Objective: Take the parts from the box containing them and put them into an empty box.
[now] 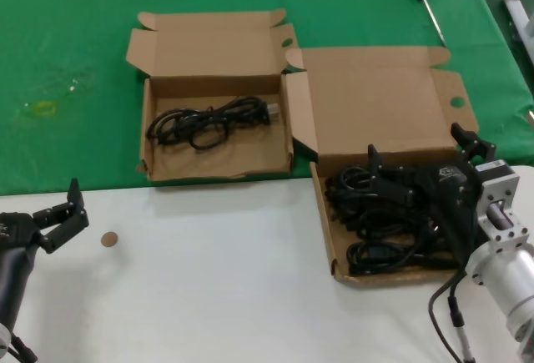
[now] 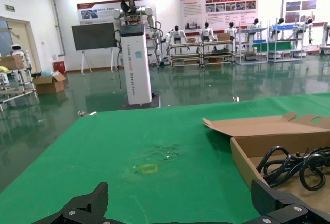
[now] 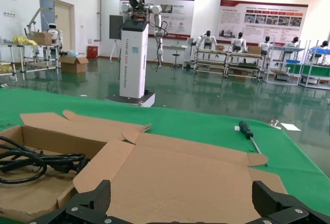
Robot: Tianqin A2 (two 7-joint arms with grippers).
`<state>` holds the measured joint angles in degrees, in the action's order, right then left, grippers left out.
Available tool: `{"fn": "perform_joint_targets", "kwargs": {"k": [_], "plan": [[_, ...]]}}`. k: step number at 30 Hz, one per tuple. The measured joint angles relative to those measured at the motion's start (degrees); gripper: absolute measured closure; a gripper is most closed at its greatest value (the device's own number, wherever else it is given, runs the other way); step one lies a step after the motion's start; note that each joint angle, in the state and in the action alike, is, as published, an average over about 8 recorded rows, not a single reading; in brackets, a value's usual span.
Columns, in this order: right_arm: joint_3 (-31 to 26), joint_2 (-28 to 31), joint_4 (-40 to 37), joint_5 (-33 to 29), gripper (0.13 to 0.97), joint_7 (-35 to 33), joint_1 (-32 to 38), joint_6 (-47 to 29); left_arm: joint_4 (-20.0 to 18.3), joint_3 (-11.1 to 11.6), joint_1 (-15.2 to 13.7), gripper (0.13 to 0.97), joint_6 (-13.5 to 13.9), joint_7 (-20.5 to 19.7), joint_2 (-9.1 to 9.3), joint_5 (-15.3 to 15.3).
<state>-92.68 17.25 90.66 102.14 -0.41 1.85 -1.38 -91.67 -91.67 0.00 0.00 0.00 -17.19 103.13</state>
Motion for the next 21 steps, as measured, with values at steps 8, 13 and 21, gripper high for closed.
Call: {"fn": "perform_joint_targets", "kwargs": {"k": [8,13,21], "plan": [[0.0,0.0,0.0,0.0,0.129,0.0,0.0,0.0,0.0,0.0,0.0,0.132,0.0,0.0,0.0,0.0],[0.0,0.0,0.0,0.0,0.129,0.0,0.0,0.0,0.0,0.0,0.0,0.132,0.0,0.0,0.0,0.0],[0.0,0.0,0.0,0.0,0.129,0.0,0.0,0.0,0.0,0.0,0.0,0.132,0.0,0.0,0.0,0.0]]}}
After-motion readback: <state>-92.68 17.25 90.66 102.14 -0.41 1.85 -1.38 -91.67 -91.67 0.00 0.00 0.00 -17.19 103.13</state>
